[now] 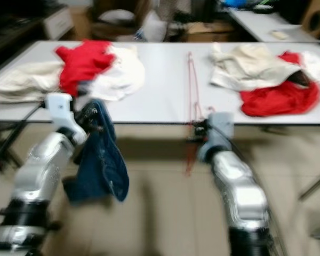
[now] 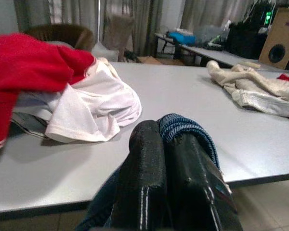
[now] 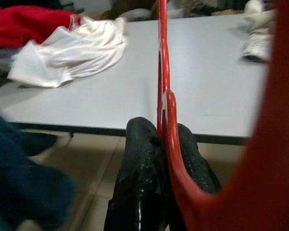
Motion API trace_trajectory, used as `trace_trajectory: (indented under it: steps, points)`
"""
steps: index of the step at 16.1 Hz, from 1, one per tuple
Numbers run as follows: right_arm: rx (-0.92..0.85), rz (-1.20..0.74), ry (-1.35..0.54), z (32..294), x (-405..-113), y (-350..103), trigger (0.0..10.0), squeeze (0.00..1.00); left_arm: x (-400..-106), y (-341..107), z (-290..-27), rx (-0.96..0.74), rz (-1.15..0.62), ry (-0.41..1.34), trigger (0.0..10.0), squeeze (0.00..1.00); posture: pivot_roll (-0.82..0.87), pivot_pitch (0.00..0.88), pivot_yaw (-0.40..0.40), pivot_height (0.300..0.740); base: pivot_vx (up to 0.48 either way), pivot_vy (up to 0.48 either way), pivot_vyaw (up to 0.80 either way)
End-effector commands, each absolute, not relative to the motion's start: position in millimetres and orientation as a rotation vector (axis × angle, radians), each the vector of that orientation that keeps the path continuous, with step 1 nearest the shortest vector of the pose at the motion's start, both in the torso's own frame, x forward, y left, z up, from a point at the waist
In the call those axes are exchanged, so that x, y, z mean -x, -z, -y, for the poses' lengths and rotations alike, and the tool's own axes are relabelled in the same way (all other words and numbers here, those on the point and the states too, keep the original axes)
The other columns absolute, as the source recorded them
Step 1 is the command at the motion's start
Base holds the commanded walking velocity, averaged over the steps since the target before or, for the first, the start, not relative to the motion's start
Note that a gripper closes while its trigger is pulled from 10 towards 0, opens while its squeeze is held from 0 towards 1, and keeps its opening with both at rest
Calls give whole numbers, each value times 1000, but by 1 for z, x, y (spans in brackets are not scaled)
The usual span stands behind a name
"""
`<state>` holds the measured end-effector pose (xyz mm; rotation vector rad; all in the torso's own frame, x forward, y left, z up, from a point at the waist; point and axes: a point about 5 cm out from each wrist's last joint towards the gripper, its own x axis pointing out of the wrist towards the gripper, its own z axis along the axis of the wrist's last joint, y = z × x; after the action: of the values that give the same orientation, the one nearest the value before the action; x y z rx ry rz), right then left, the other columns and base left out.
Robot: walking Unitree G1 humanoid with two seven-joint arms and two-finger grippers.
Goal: Hang hanger
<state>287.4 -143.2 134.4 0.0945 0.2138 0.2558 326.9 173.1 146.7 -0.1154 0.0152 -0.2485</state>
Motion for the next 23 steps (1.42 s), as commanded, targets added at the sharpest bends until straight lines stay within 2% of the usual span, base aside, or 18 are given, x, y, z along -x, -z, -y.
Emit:
trace_trajectory:
  steps: [1,3,6,9,13,18,23]
  points:
    - [-72,-207,-240,151,-289,-139,10000,0,-327,-156,-163,111,26,297,10000,0,-88,0,11,740,379,0,-800]
    - [-49,-198,-275,151,-289,-144,10000,0,-327,-154,-163,110,25,300,10000,0,-92,0,15,740,377,0,-400]
    - [76,-195,-359,156,-285,-147,10000,0,-333,-163,-164,106,47,294,10000,0,-116,0,33,740,371,0,0]
    - [94,-192,-513,156,-272,-159,10000,0,-345,-176,-176,87,81,241,10000,0,-136,0,48,740,365,0,0]
    - [150,-205,-487,159,-274,-159,10000,0,-354,-189,-185,105,102,212,10000,0,-144,0,62,740,366,0,200]
    - [268,-171,-590,169,-268,-173,10000,0,-364,-198,-173,129,112,261,10000,0,-147,0,79,740,380,0,160]
    - [356,-147,-877,188,-238,-204,10000,0,-379,-215,-168,83,130,317,10000,0,-150,0,76,740,379,0,0]
